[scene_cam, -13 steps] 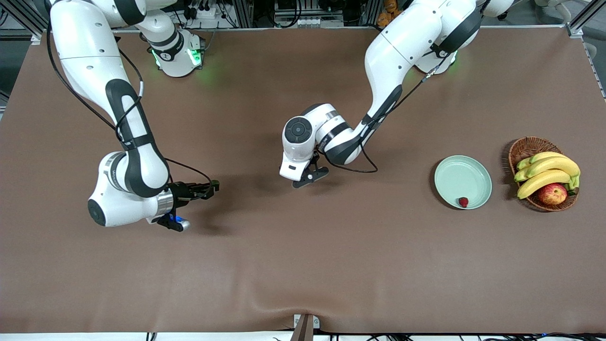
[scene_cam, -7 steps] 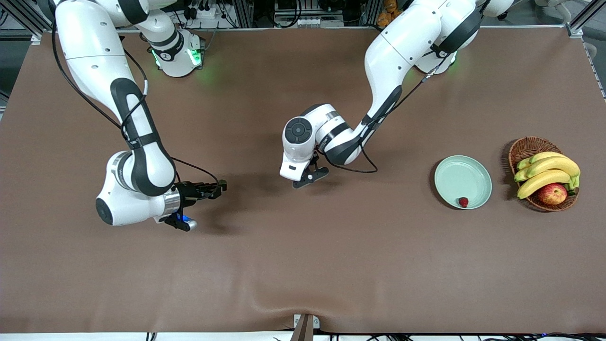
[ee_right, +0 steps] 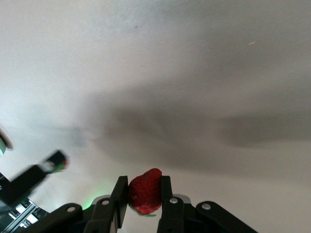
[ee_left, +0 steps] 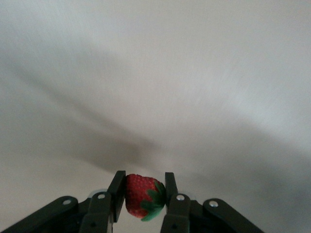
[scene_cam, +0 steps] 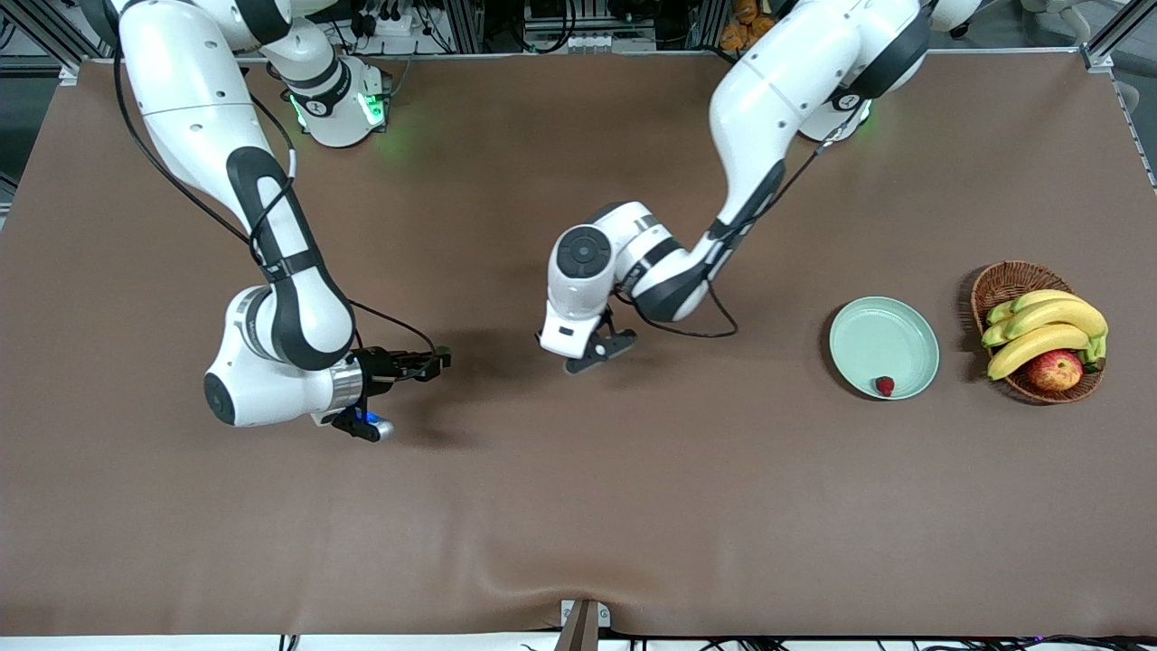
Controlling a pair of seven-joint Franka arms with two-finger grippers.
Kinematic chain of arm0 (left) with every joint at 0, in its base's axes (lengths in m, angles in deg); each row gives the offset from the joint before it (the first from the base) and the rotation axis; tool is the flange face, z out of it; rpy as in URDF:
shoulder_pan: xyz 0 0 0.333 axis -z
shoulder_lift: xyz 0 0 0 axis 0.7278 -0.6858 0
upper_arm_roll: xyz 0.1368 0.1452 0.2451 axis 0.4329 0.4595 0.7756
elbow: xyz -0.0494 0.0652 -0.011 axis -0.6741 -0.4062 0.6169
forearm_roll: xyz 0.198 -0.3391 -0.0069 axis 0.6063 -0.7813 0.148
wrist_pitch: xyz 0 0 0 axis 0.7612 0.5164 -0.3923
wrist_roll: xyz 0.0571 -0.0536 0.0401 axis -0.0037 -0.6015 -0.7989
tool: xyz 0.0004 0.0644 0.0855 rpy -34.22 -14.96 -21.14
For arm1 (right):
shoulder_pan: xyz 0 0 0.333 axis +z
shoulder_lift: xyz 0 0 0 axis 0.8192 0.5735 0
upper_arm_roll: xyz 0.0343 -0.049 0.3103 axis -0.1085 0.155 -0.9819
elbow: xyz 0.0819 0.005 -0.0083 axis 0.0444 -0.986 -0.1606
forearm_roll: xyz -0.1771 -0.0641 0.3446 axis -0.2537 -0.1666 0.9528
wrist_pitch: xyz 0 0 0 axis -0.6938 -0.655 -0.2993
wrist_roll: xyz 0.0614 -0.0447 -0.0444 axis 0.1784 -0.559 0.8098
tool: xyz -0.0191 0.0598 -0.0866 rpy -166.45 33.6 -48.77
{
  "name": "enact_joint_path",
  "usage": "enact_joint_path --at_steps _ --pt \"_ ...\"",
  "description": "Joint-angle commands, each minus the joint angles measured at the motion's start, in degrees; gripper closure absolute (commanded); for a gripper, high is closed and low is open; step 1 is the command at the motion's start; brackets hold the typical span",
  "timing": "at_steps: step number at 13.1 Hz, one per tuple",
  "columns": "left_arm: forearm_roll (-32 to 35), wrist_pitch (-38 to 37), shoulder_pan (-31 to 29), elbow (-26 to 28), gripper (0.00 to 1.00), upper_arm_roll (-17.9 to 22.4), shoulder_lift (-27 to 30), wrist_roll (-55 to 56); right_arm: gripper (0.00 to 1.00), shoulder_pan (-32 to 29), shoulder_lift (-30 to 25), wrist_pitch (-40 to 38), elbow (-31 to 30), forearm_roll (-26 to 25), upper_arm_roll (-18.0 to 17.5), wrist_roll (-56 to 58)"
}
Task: Collect all strawberries into plate
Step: 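Put the left gripper's strawberry on the plate while the right gripper drops another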
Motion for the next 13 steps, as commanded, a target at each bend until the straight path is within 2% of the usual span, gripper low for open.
enact_joint_path --at_steps 1,4,7,10,11,13 --pt "0.7 -4.8 -4.5 2.6 1.00 -0.7 7.9 0.3 1.00 2.8 0.5 3.2 -0.4 2.7 0.3 -2.2" --pt "0.6 -13.1 -10.8 3.8 1.00 -1.4 13.4 -5.6 1.00 8.4 1.4 9.8 -0.4 4.9 0.2 -8.3" --pt "0.3 -20.3 -18.2 7.5 1.00 -1.5 18.5 -16.1 0.99 13.4 3.2 16.0 -0.3 10.6 0.2 -11.7" --pt "0.5 -24.3 -25.3 11.8 1.00 -1.5 20.6 -24.0 0.92 15.9 4.8 19.4 -0.3 13.5 0.3 -11.8" --pt "0.5 -24.4 -27.9 13.8 1.00 -1.5 20.9 -26.3 0.83 16.3 5.2 19.6 -0.3 13.5 0.3 -11.8" --pt "1.3 -23.9 -33.4 16.9 1.00 -1.4 20.8 -32.2 0.47 16.5 5.7 19.6 -0.3 13.4 0.3 -11.6"
